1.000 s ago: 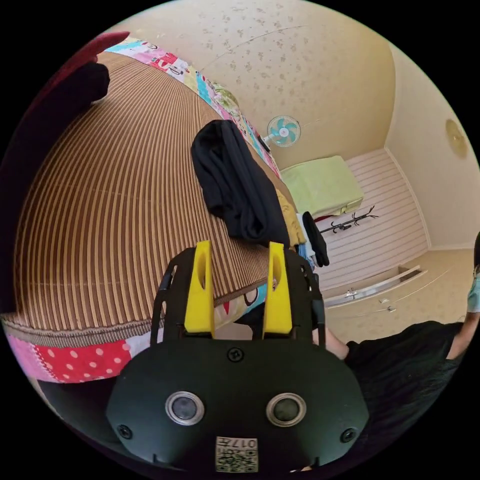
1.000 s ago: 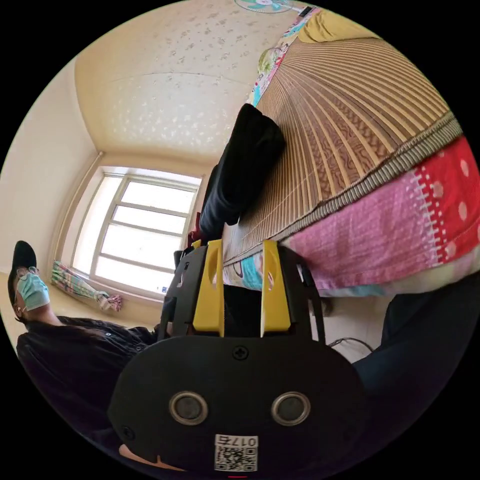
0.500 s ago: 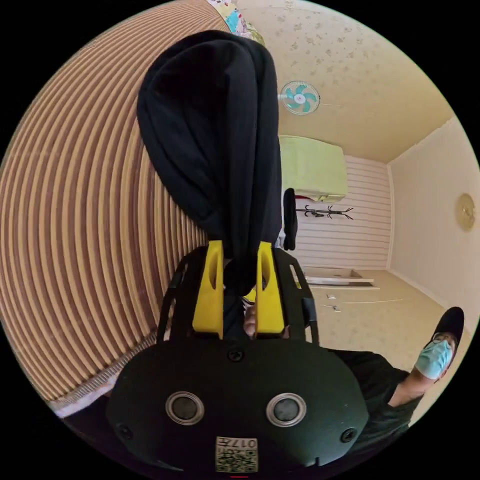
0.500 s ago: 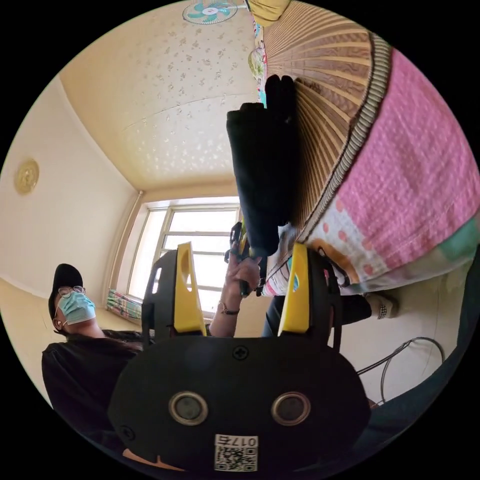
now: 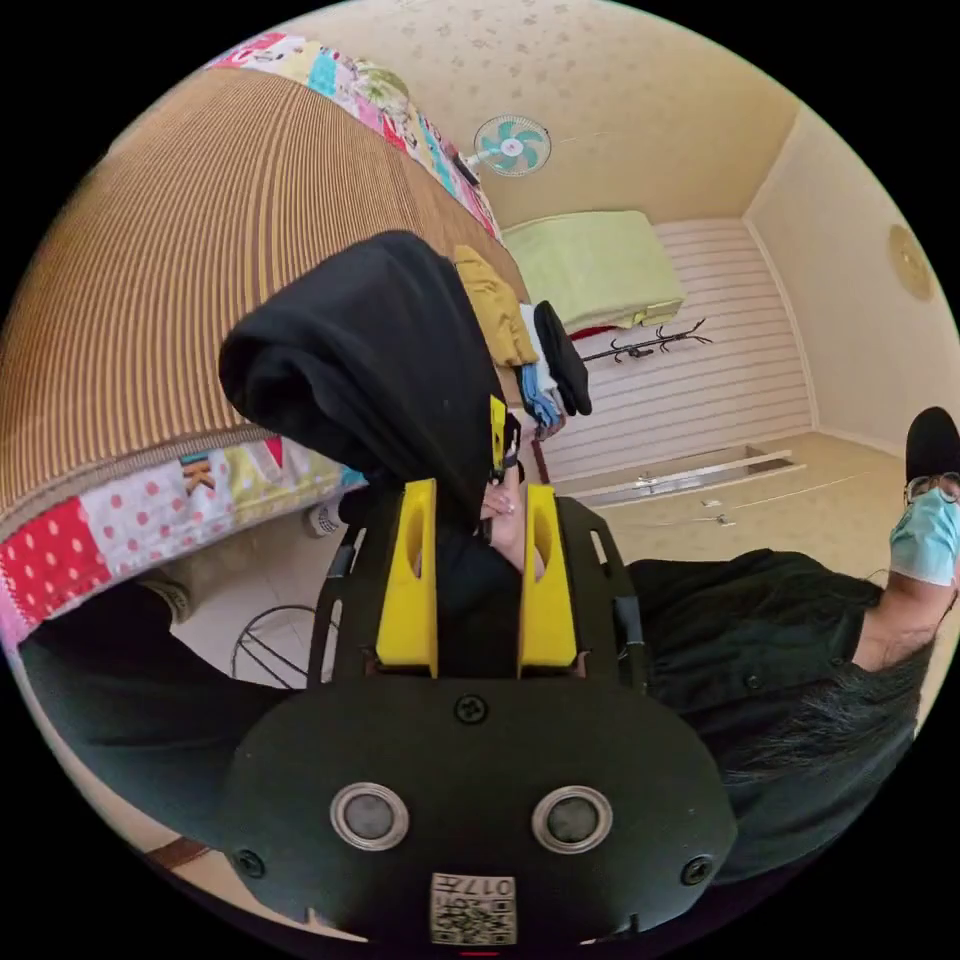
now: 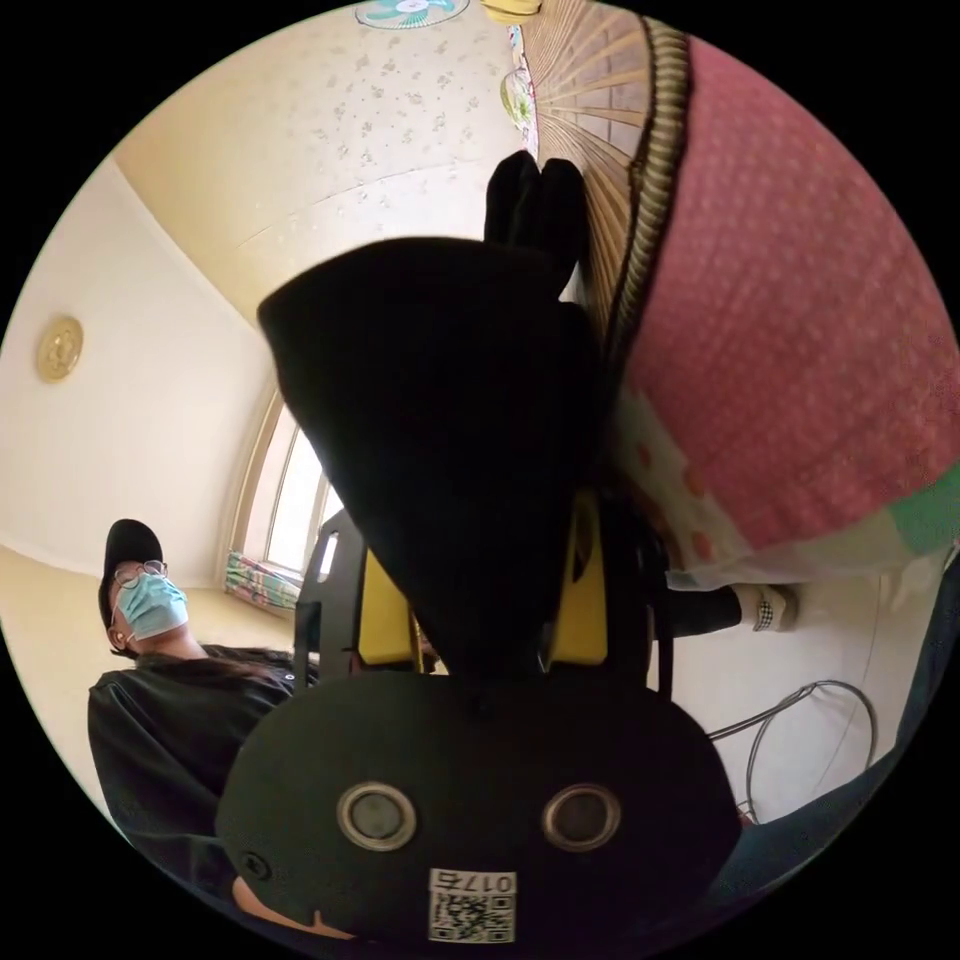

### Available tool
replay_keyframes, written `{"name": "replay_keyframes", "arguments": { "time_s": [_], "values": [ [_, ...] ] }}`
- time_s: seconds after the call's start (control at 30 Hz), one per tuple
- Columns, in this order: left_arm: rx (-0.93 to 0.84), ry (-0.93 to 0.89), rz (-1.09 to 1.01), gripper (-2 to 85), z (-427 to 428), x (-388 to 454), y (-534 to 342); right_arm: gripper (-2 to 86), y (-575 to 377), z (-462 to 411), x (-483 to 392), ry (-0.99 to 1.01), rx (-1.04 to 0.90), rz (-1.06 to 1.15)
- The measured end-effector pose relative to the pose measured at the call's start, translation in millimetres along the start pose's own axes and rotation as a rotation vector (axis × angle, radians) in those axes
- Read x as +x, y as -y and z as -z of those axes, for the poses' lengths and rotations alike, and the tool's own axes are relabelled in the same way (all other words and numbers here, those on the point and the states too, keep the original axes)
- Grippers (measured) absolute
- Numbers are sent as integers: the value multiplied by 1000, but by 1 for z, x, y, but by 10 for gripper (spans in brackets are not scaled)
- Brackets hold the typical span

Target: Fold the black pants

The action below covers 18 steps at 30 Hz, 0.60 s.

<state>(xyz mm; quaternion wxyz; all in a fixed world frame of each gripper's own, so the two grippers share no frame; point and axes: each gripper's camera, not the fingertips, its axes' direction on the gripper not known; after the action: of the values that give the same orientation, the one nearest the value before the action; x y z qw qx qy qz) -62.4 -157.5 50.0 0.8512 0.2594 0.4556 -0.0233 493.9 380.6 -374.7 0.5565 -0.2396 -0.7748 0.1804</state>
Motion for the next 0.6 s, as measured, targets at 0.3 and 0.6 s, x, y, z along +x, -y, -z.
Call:
{"name": "replay_keyframes", "arguments": {
  "time_s": [0.3,0.6],
  "values": [
    [-184,231,-13,207,27,-71,176,261,-28,14,-21,41,46,-37],
    [-180,-253,97,154,-14,-141,97,231,-14,12,-37,-89,-117,-17]
  ]
}}
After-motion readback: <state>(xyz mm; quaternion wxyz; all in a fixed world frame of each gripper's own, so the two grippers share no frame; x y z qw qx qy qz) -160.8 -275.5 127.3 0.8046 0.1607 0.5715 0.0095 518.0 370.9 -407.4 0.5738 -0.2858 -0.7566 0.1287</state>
